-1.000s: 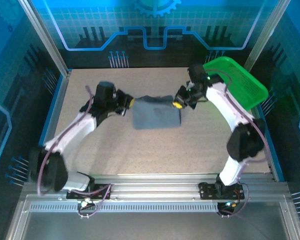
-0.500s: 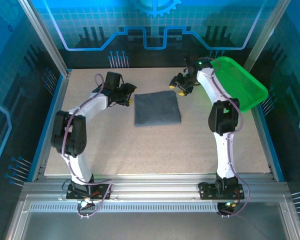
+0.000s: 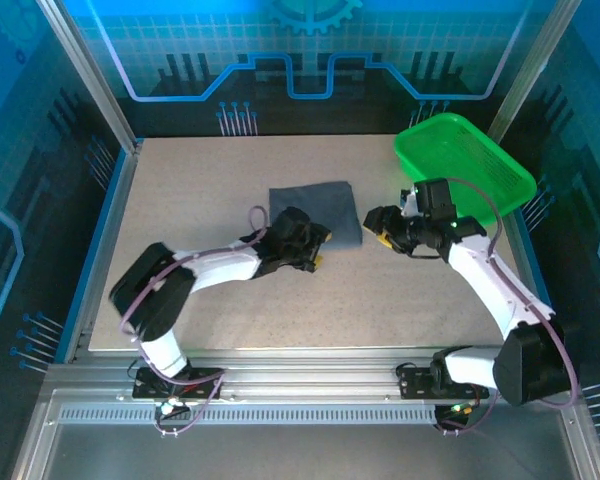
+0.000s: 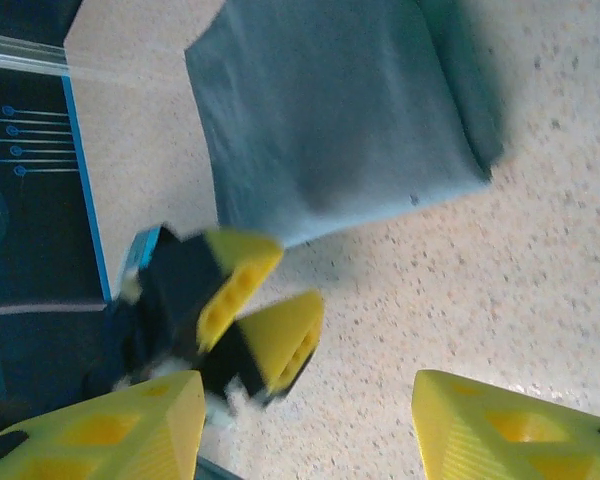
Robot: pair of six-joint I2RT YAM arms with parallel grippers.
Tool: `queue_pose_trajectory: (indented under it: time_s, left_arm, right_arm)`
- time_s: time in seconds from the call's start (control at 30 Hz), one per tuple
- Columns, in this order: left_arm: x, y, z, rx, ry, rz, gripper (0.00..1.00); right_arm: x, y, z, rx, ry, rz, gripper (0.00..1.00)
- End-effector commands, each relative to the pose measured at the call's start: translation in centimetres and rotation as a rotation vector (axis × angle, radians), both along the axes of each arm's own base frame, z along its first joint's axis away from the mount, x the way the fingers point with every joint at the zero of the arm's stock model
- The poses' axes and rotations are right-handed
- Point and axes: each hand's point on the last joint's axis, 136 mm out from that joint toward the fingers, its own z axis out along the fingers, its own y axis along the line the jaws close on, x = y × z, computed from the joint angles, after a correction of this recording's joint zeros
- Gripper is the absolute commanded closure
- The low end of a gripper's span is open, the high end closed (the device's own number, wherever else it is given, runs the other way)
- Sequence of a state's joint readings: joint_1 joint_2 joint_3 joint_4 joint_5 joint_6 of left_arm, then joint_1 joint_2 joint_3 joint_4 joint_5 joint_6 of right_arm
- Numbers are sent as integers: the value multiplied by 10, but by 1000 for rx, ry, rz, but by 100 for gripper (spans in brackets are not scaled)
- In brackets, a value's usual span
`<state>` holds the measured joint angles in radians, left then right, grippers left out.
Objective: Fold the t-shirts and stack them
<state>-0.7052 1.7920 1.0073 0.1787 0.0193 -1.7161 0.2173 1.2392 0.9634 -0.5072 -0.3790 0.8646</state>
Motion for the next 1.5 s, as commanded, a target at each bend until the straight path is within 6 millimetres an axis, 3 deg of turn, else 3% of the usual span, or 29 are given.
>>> queue_pose_trajectory:
  time_s: [0.0, 0.17, 0.27, 0.33, 0.47, 0.5, 0.63, 0.83, 1.0, 1.1, 1.23, 1.33, 1.47]
  left_arm:
    - [38, -29, 13, -135, -70, 144, 37]
    - [39, -39, -31, -116, 24, 238, 40]
    - [52, -38, -41, -110, 9, 282, 46]
    - [62, -33, -48, -97, 5, 309, 58]
    - [80, -12, -65, -76, 0, 361, 94]
    - [84, -3, -65, -73, -7, 369, 99]
    - [98, 53, -53, -44, -47, 378, 100]
    - [130, 149, -32, -5, -142, 159, 100]
    - [149, 245, -35, 46, -148, 147, 100]
    - [175, 291, -31, 52, -196, 110, 100]
    - [191, 344, -42, 111, -182, 74, 100]
    - [201, 369, -47, 135, -176, 71, 100]
    - [208, 386, -51, 184, -162, 37, 100]
  right_arm:
    - [-9, 1, 21, 40, -67, 15, 42]
    - [-20, -8, 25, 42, -69, 6, 42]
    - [-25, -14, 27, 44, -68, -2, 42]
    - [-26, -17, 27, 51, -65, -2, 42]
    - [-28, -22, 25, 58, -50, -9, 43]
    - [-29, -23, 24, 60, -47, -11, 43]
    - [-26, -24, 25, 62, -47, -18, 43]
    - [-17, -20, 27, 81, -54, -9, 44]
    - [-6, -10, 34, 94, -80, 36, 44]
    - [0, -2, 37, 93, -91, 63, 44]
    - [6, 5, 35, 84, -82, 78, 44]
    - [8, 8, 33, 79, -75, 78, 44]
    - [12, 16, 35, 89, -88, 93, 44]
